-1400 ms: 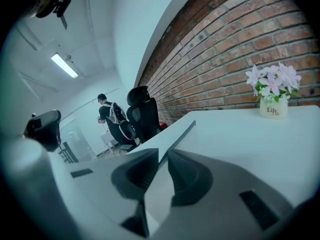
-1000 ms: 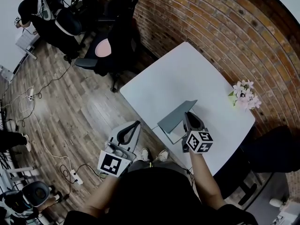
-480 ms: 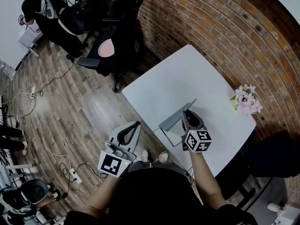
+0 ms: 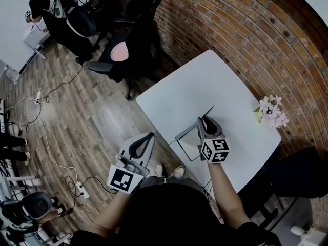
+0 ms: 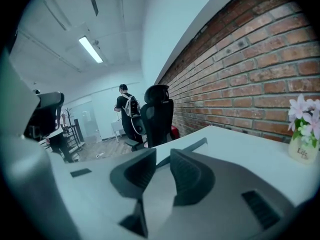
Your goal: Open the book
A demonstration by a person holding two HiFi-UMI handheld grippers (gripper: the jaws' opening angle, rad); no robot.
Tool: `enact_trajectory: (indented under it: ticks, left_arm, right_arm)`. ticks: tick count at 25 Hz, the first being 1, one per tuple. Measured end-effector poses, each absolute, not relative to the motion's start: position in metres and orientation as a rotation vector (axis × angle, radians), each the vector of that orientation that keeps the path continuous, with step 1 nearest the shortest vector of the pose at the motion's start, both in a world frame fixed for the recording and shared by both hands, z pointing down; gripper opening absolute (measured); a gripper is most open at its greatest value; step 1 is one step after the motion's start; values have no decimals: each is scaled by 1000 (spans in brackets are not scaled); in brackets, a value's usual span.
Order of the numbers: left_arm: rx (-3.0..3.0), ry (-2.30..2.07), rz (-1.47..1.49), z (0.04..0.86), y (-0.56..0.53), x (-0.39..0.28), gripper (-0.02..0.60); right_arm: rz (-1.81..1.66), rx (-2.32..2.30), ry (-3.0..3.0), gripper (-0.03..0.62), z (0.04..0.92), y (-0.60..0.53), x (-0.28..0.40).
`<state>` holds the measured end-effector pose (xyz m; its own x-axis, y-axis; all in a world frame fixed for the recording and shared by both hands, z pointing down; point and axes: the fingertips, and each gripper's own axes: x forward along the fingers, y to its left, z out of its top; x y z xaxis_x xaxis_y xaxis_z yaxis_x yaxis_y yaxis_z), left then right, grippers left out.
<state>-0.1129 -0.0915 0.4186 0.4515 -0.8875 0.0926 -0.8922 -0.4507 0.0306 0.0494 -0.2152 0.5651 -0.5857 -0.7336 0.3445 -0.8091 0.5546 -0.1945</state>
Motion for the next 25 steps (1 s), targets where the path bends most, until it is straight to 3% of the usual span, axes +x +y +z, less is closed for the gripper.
enact_trajectory:
  ticks: [17, 21, 25]
  left_arm:
    - [2544, -1694, 123, 421, -77, -132, 23]
    - [2524, -1707, 131, 424, -76, -137, 23]
    - [2514, -1707, 137, 424, -76, -140, 23]
  right_arm:
    - [320, 1095, -2676, 95, 568, -248, 2]
    - [248, 989, -2714, 210, 570, -248, -16]
    - [201, 948, -2708, 236, 572, -245, -26]
